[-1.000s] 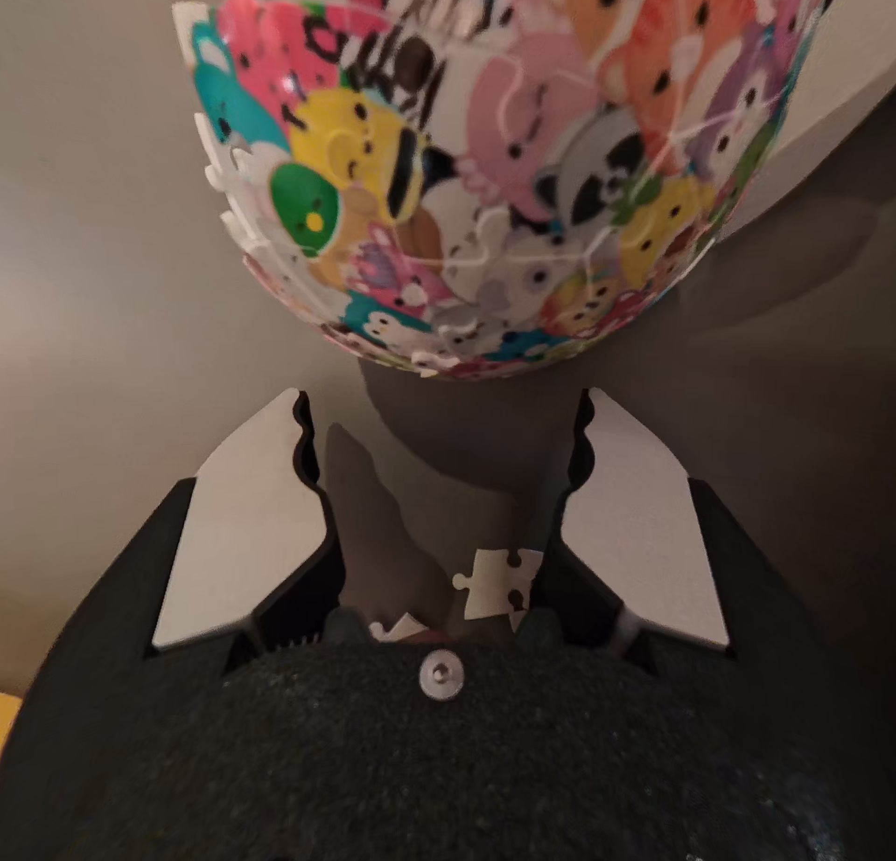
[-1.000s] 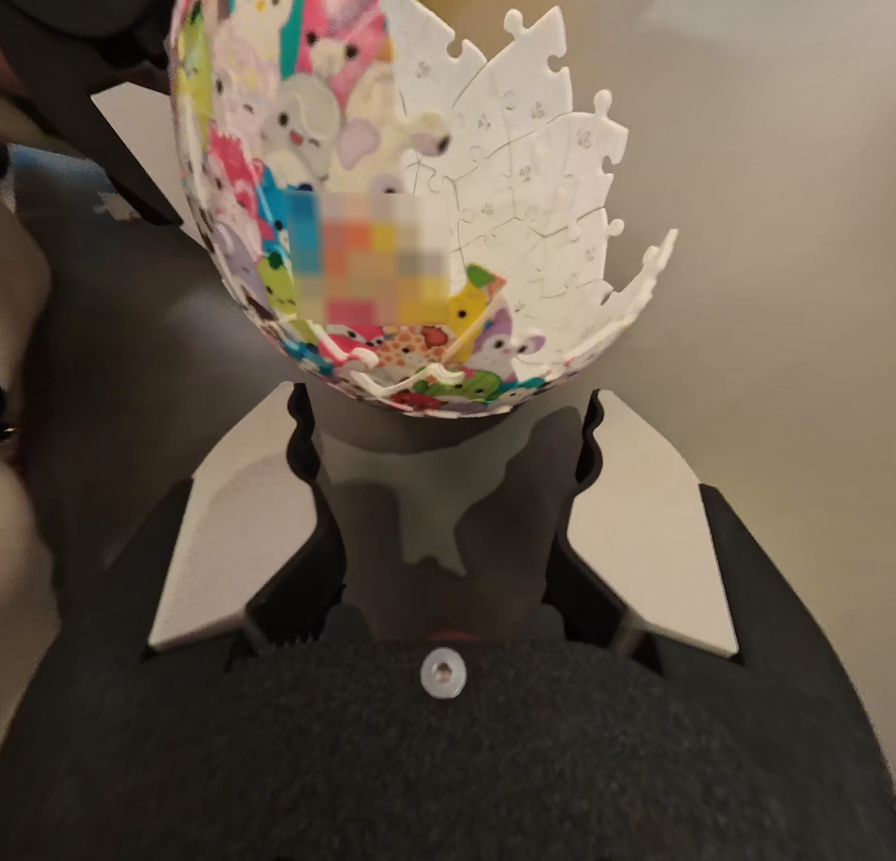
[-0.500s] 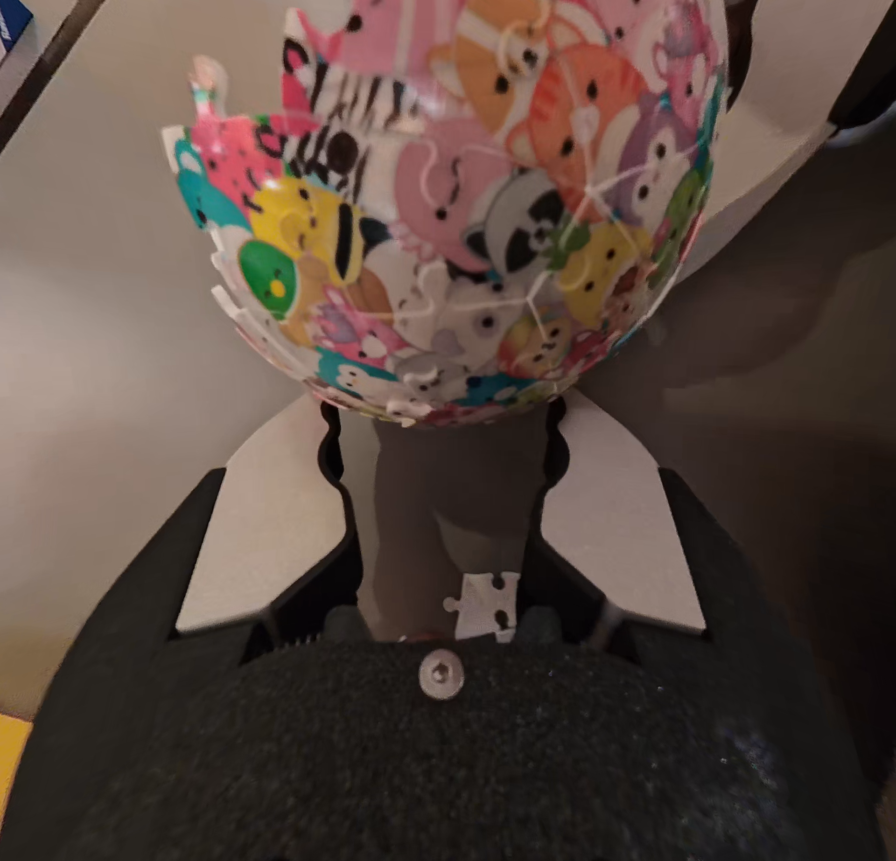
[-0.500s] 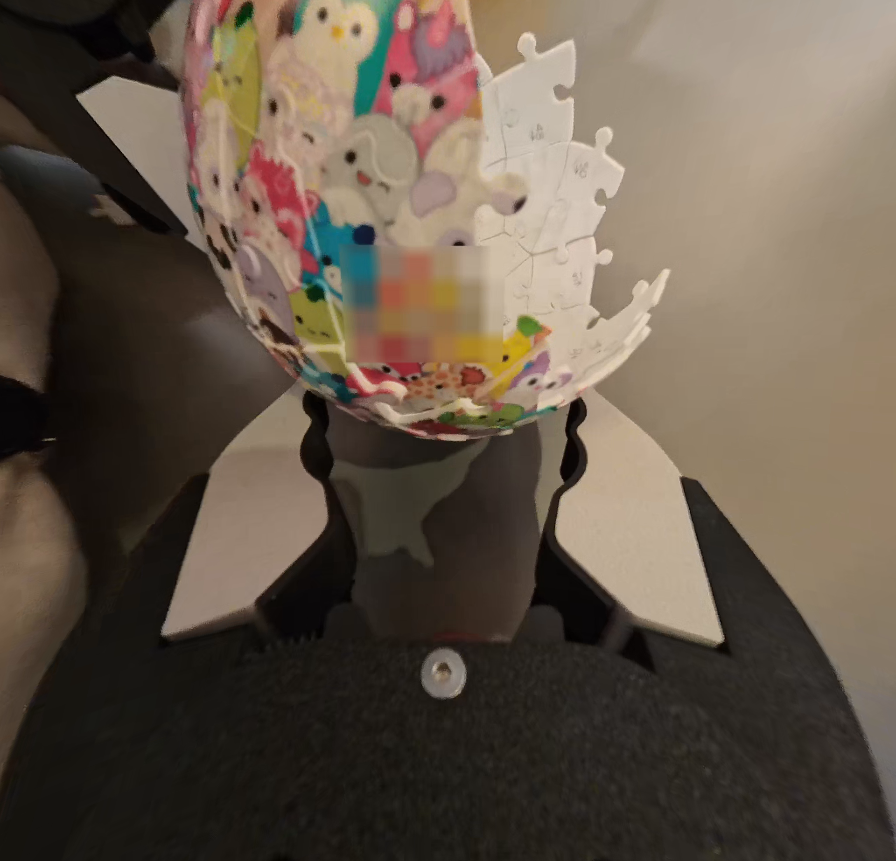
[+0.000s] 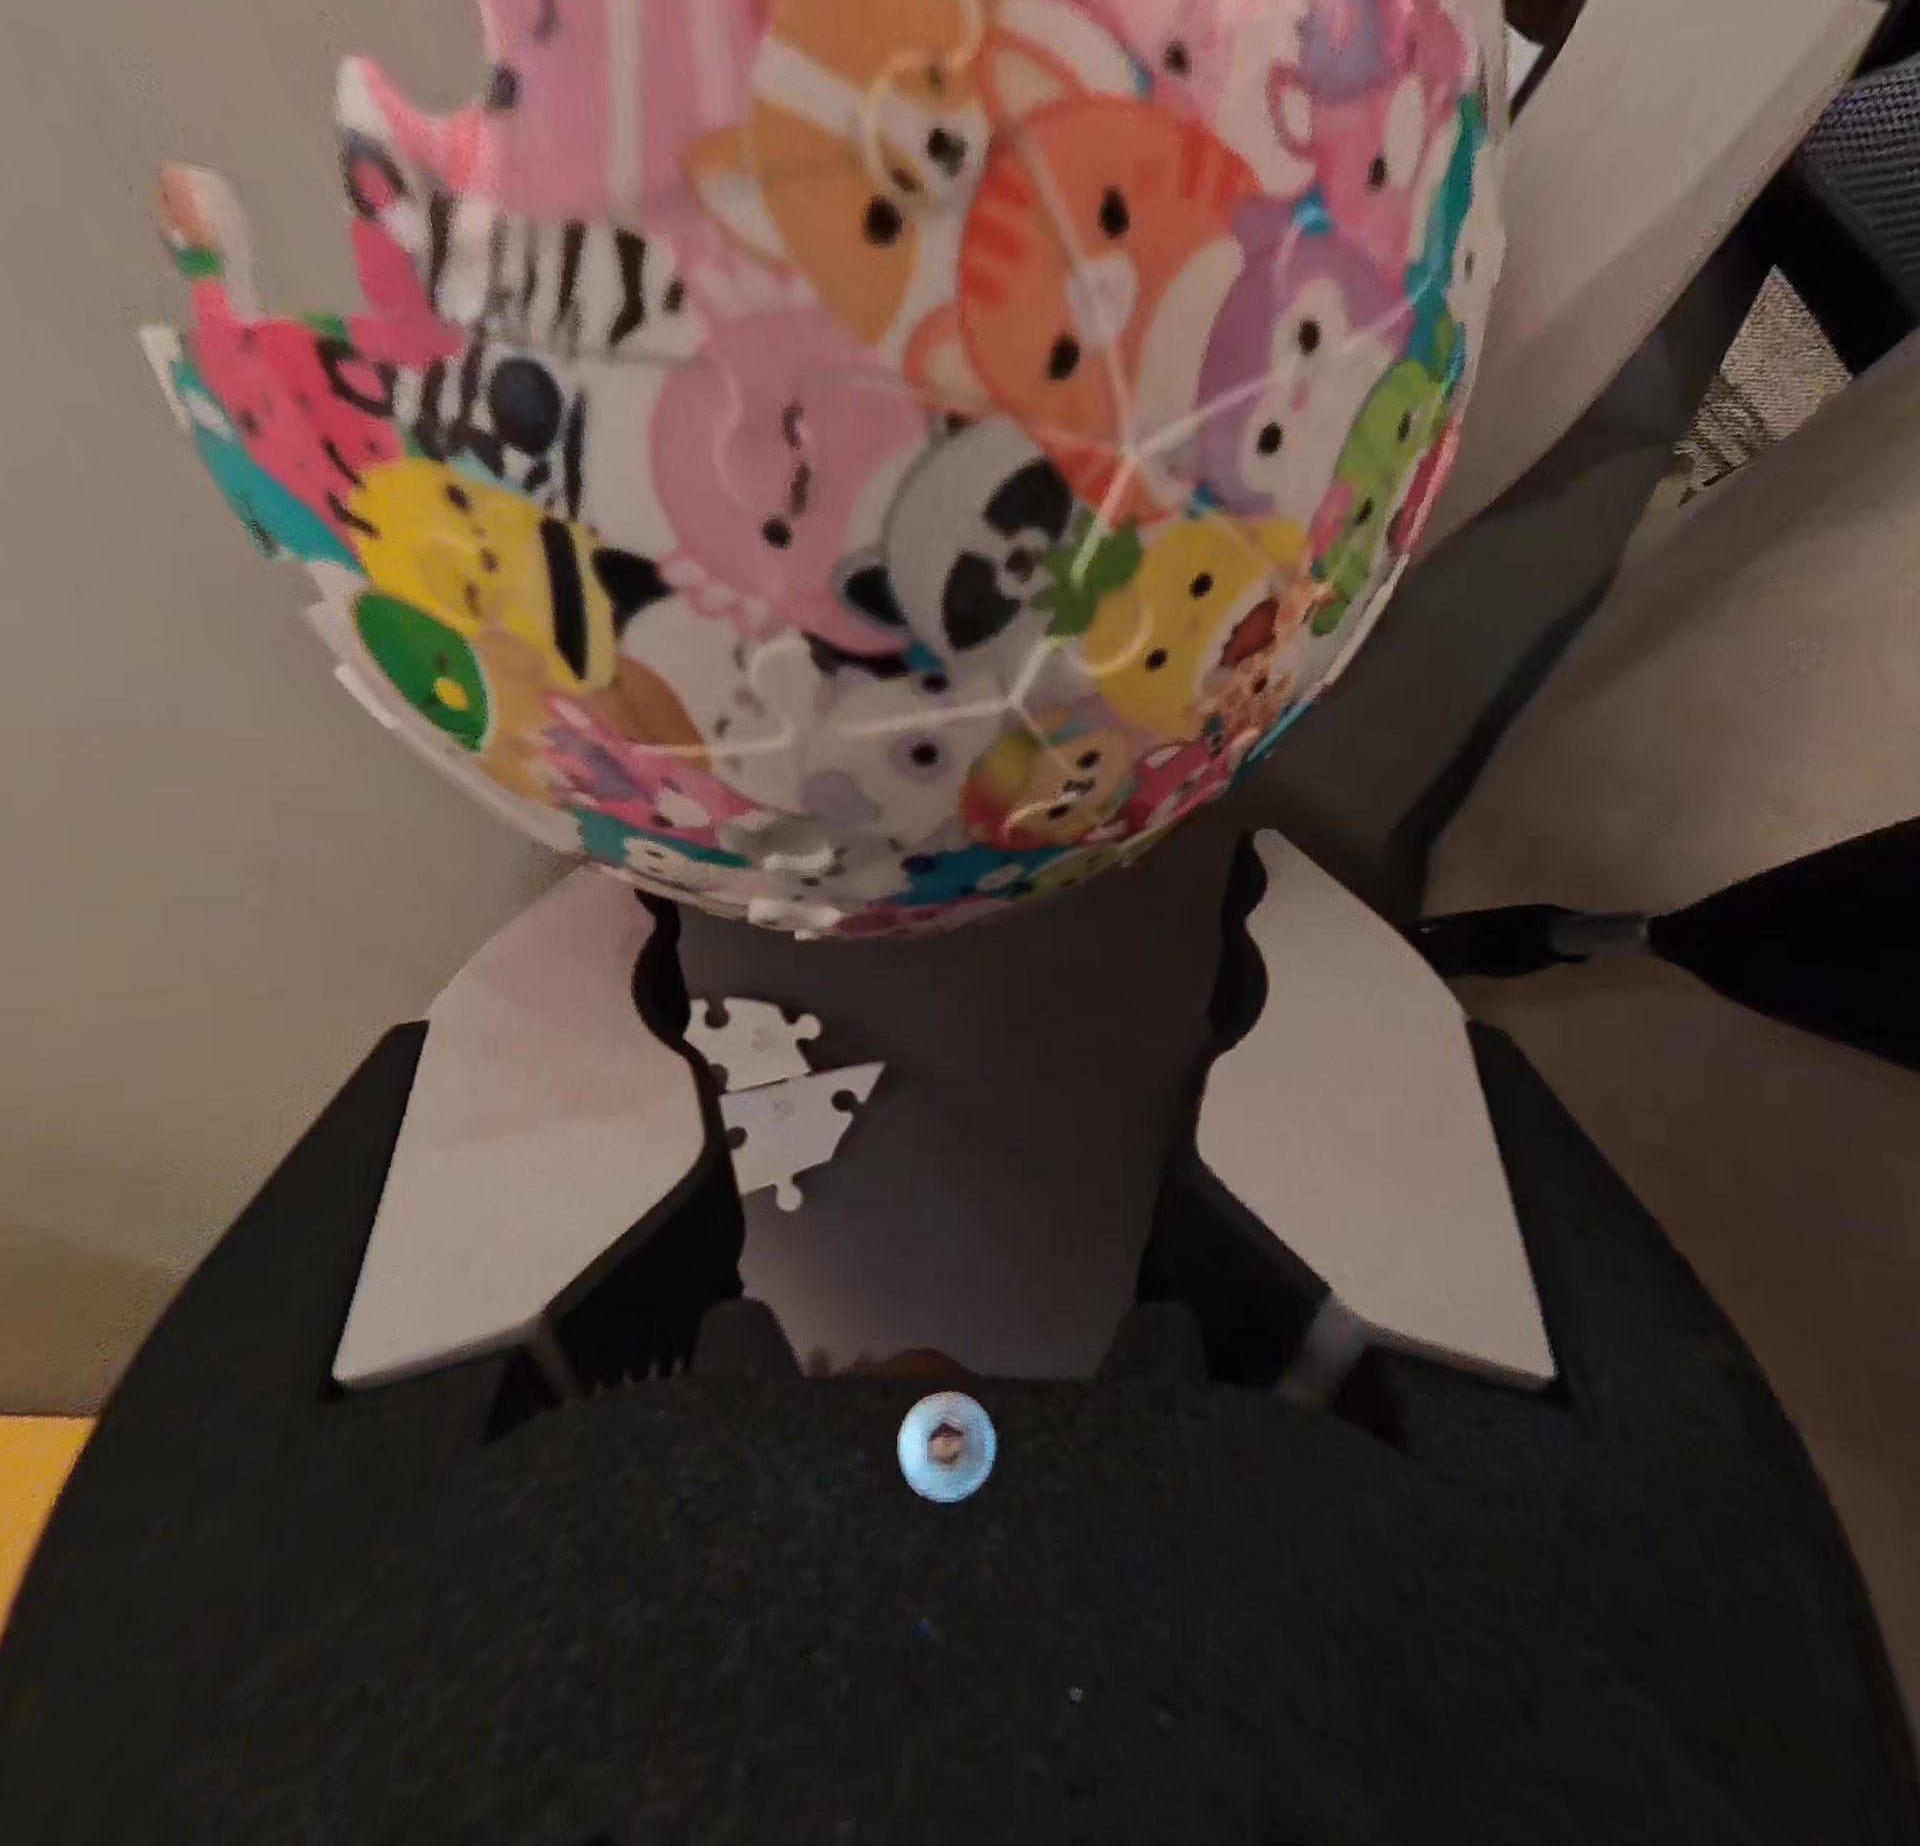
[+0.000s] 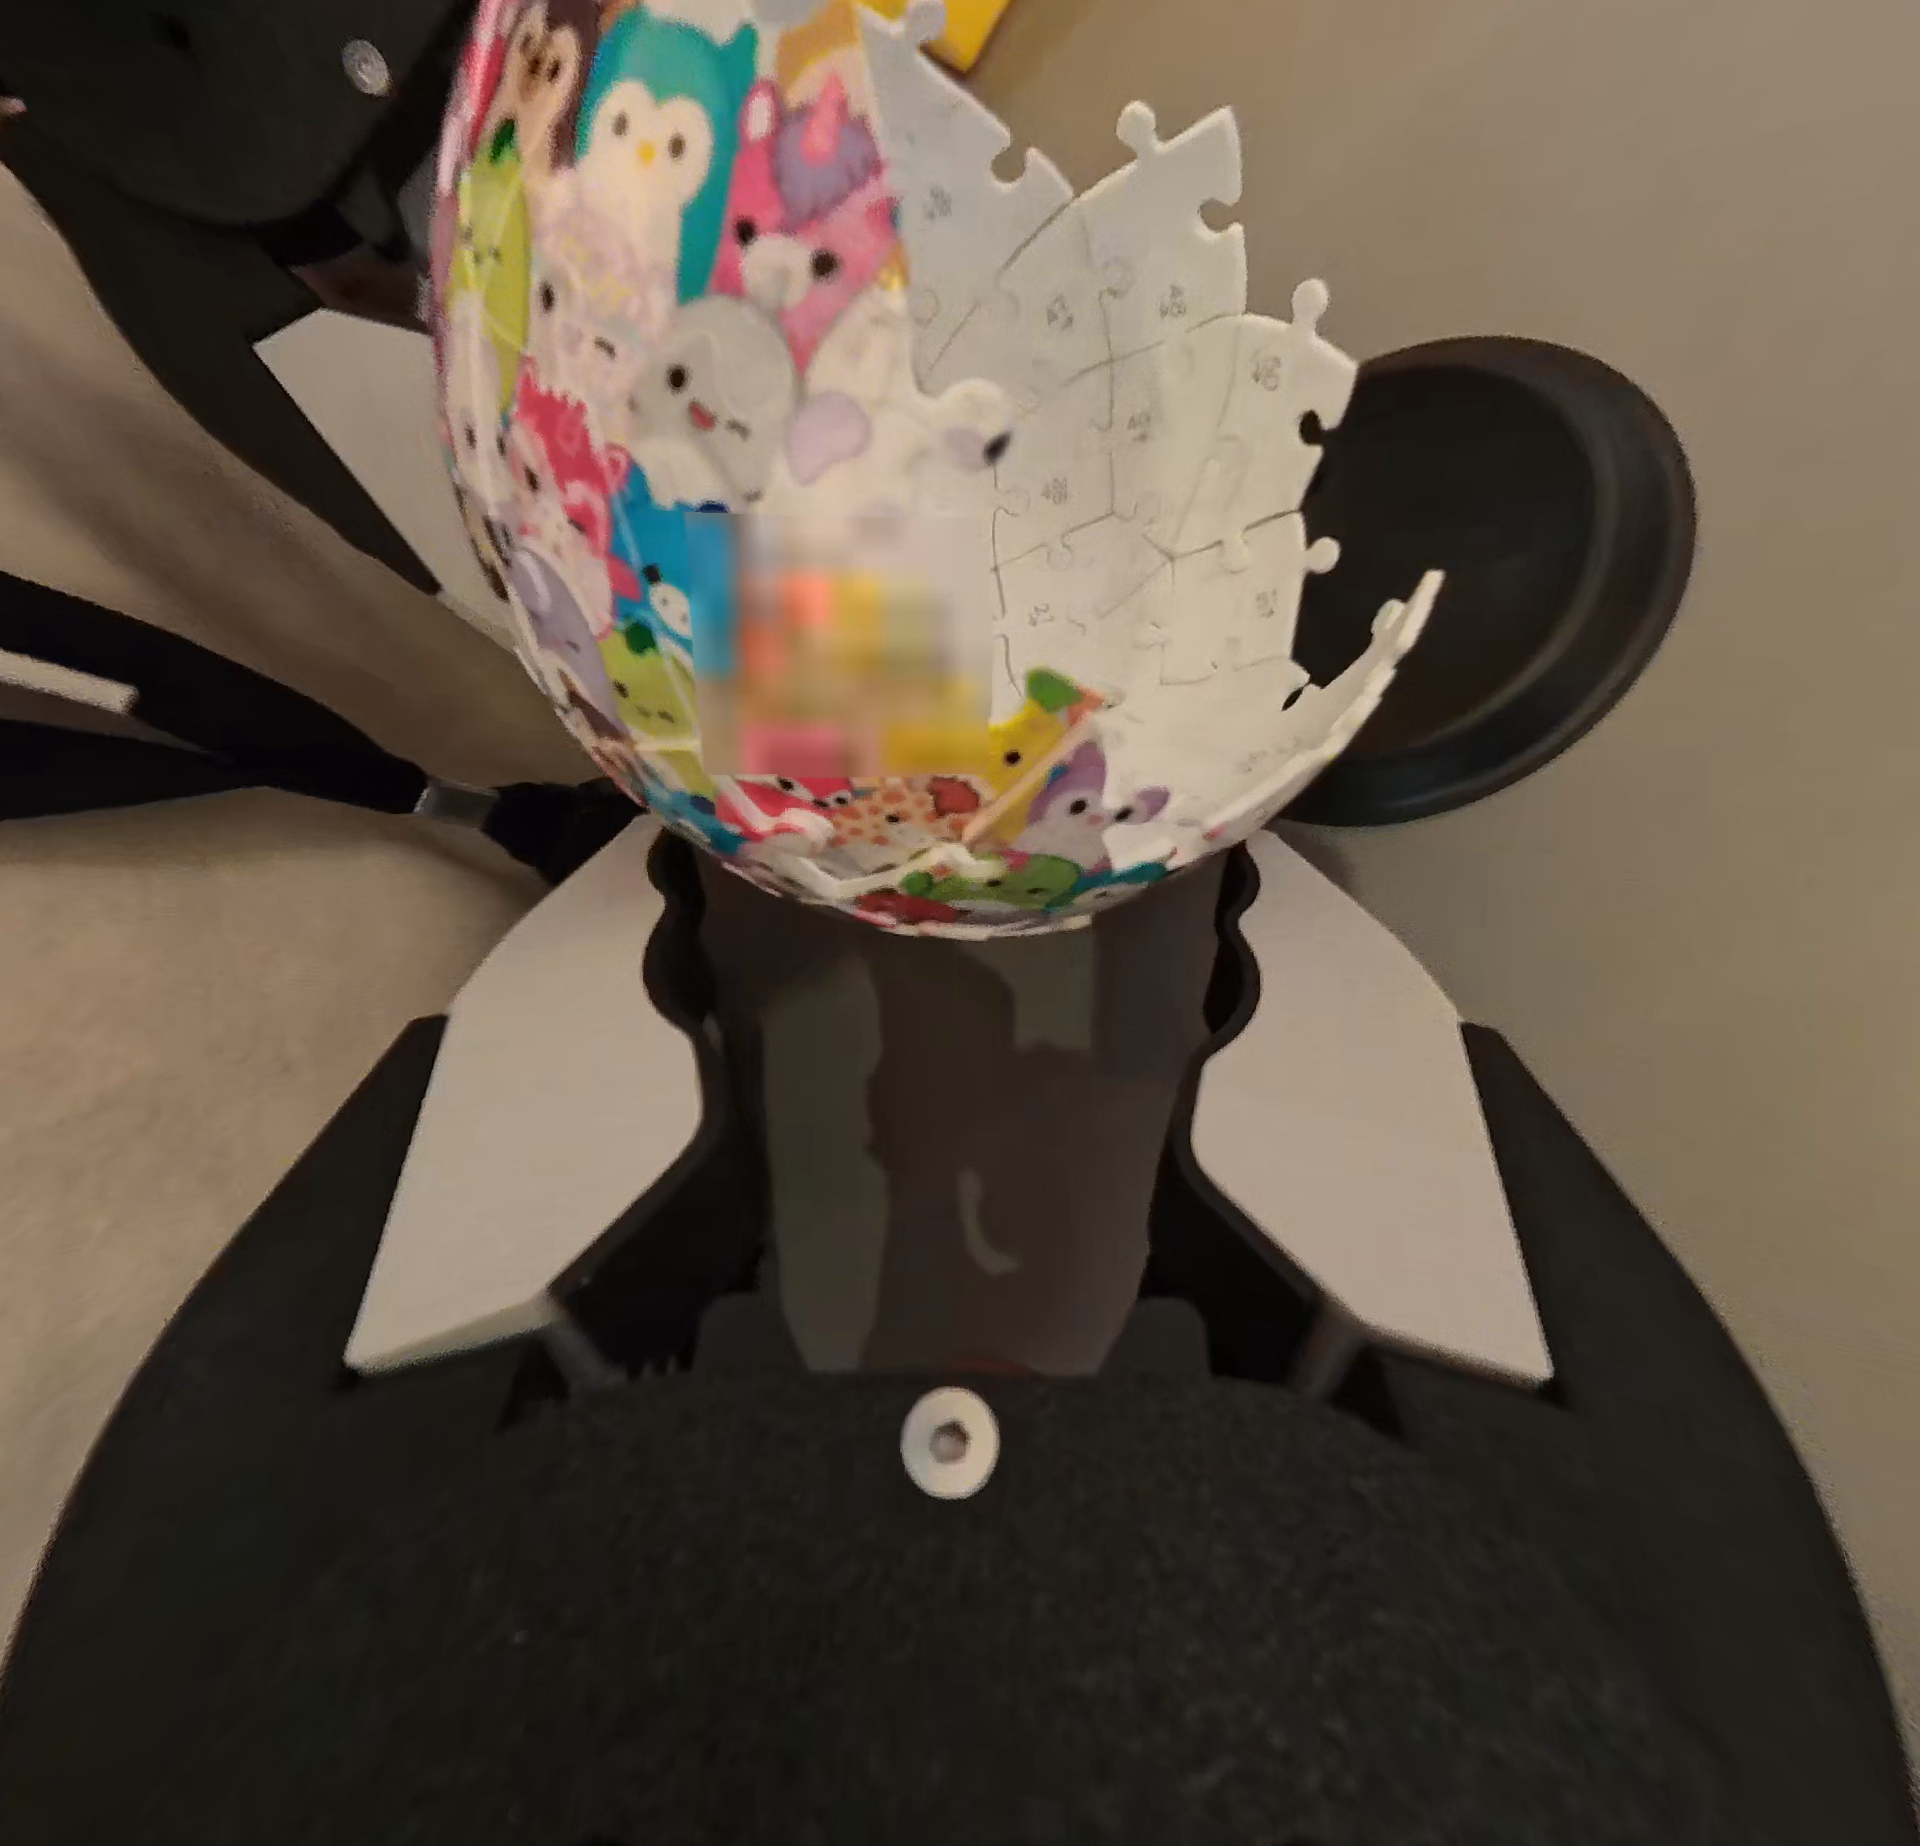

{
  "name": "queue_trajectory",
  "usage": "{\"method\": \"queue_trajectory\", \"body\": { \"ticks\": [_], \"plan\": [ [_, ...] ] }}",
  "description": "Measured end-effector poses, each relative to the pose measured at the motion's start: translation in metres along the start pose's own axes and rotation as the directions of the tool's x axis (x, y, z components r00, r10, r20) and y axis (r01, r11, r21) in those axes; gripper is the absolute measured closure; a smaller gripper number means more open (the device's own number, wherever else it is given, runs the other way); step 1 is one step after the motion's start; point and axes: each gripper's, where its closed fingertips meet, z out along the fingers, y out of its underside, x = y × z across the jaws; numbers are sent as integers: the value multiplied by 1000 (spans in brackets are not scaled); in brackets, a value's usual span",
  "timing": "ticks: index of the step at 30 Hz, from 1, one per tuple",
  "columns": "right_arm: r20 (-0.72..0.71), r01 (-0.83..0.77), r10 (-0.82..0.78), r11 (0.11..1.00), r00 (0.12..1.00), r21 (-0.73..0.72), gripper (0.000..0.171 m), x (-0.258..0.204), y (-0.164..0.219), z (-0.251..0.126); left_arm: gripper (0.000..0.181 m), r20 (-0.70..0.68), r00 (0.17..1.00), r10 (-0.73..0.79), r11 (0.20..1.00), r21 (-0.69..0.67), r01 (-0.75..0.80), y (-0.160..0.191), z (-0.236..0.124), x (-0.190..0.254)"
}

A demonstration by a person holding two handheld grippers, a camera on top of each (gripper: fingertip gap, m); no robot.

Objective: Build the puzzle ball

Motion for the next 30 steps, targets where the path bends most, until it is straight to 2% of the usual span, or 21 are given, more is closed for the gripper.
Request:
{"method": "queue_trajectory", "body": {
  "ticks": [4, 10, 20, 25, 30],
  "plan": [
    [98, -61, 59, 998, 993, 11, 77, -1, -2, -3, 88, 1, 1000, 7, 999, -45, -7, 1, -3, 0],
    [246, -147, 133, 988, 960, 42, 77, -1, -12, -8, 83, 19, 999, 29, 996, -91, -27, -10, -15, -4],
    [410, -330, 306, 944, 859, -13, 77, 8, -12, -10, 81, -7, 999, 33, 986, -164, -34, -19, -10, -16],
    [394, -300, 276, 954, 877, -2, 77, 16, -13, -11, 82, -8, 998, 58, 985, -164, -59, -20, -8, -18],
    [312, -204, 182, 978, 933, 38, 77, 18, -10, -9, 84, 27, 997, 78, 990, -123, -74, -18, -6, -17]
  ]
}}
